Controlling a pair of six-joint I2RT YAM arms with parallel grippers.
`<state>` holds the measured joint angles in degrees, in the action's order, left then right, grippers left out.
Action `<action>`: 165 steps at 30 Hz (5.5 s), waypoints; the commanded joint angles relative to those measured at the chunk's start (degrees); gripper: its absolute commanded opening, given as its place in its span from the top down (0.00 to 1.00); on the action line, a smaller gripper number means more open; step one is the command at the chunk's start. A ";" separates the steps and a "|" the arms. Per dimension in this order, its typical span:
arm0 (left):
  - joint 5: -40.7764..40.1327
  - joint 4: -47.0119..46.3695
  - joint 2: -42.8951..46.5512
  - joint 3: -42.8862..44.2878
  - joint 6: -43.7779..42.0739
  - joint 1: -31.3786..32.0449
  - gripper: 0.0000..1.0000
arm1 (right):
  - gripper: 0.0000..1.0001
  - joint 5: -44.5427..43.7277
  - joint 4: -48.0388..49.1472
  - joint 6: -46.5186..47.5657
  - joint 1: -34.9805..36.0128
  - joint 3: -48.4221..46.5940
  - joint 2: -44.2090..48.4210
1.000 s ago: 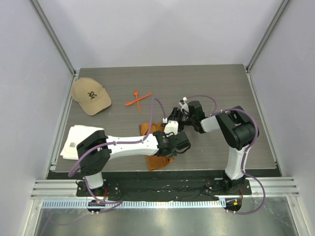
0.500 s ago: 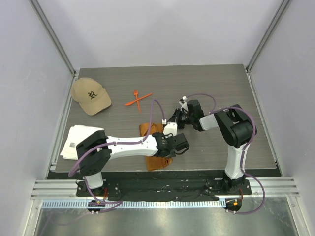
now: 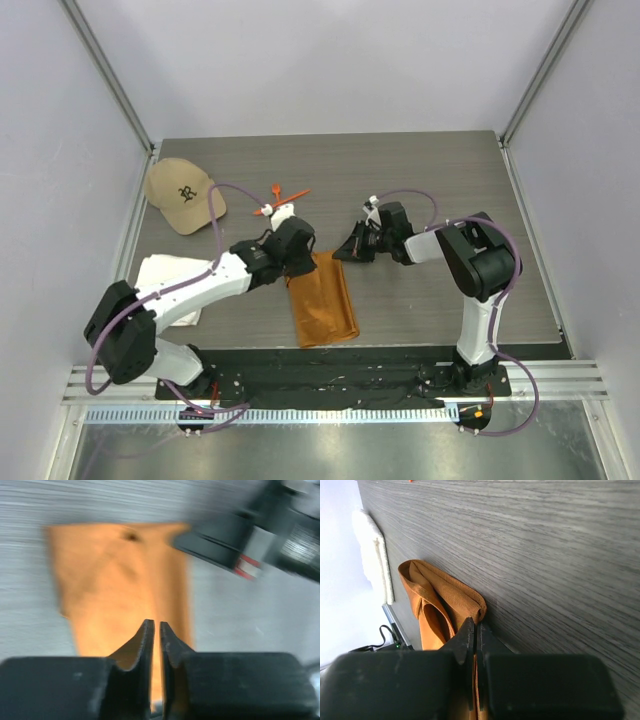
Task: Fold the napkin into a case and place the utensils inside
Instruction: Pick up the 2/3-rectangle-folded napkin at the center of the board, then pick up the 2/3-rectangle-folded napkin from the center of the board, then pick up the 2/3-rectangle-folded napkin at the center of the board.
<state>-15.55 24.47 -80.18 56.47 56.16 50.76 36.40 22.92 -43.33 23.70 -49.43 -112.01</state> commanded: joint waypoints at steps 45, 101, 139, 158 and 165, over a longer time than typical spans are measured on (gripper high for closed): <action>6.41 -9.26 -12.53 0.57 -9.05 -7.43 0.95 | 0.96 -12.94 -16.06 0.44 8.73 -5.33 11.81; -22.70 5.60 -35.66 17.28 -9.05 32.03 0.64 | 0.99 -17.42 -32.85 -10.90 -0.15 -5.59 15.59; 9.74 -67.70 -13.58 -23.69 -14.06 22.81 1.00 | 0.99 -43.41 -58.24 17.40 0.64 -21.75 15.59; 20.20 -84.59 -19.22 -28.95 -5.80 13.76 1.00 | 0.99 -52.49 -66.51 20.57 1.96 -32.48 8.48; 18.72 -91.78 -20.80 -35.36 -3.52 13.05 1.00 | 0.99 -50.29 -65.54 18.02 2.66 -33.19 8.21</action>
<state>-0.16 -61.56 -101.41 24.69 50.89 63.31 -11.40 -47.42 -23.53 26.81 -78.65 -104.29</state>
